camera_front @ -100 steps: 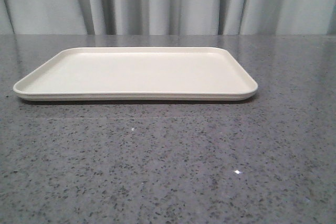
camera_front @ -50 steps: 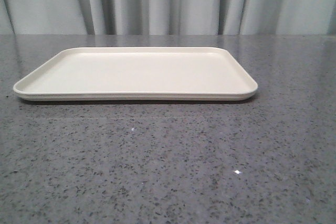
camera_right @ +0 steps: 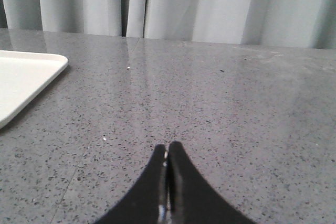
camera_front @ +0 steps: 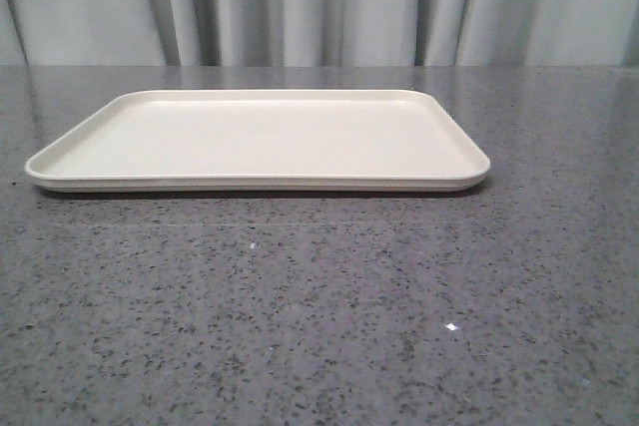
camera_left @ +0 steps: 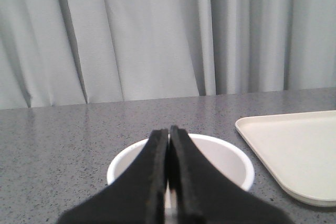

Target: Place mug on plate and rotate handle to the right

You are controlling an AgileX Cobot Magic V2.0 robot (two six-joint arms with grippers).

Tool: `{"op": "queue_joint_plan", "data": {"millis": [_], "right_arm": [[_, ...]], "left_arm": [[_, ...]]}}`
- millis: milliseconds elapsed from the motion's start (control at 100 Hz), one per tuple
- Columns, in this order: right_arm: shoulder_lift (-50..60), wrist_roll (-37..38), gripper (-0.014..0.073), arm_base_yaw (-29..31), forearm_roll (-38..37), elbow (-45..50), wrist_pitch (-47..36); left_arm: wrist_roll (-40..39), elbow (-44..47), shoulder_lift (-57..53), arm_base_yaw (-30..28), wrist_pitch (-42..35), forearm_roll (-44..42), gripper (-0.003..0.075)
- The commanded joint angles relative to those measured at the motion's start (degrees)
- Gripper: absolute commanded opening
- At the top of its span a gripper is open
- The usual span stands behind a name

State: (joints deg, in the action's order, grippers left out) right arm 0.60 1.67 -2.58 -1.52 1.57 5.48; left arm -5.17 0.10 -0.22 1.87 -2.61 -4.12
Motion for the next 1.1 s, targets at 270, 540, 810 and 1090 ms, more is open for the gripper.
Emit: {"op": "queue_joint_plan", "data": {"millis": [270, 540, 810, 1090], "right_arm": [[1.21, -0.18, -0.0110, 0.43, -0.21, 0.01, -4.16], [1.21, -0.18, -0.0110, 0.43, -0.21, 0.01, -4.21], [1.21, -0.18, -0.0110, 0.43, -0.21, 0.01, -4.27], [1.21, -0.18, -0.0110, 0.43, -0.21, -0.04, -5.05]], "left_arm": [[-0.26, 0.44, -1.68, -0.16, -4.74, 0.42, -0.0020], [-0.26, 0.44, -1.68, -0.16, -4.74, 0.31, -0.0020], [-0.26, 0.44, -1.68, -0.16, -4.74, 0.22, -0.0020], [-0.26, 0.44, -1.68, -0.16, -4.87, 0.22, -0.0020]]}}
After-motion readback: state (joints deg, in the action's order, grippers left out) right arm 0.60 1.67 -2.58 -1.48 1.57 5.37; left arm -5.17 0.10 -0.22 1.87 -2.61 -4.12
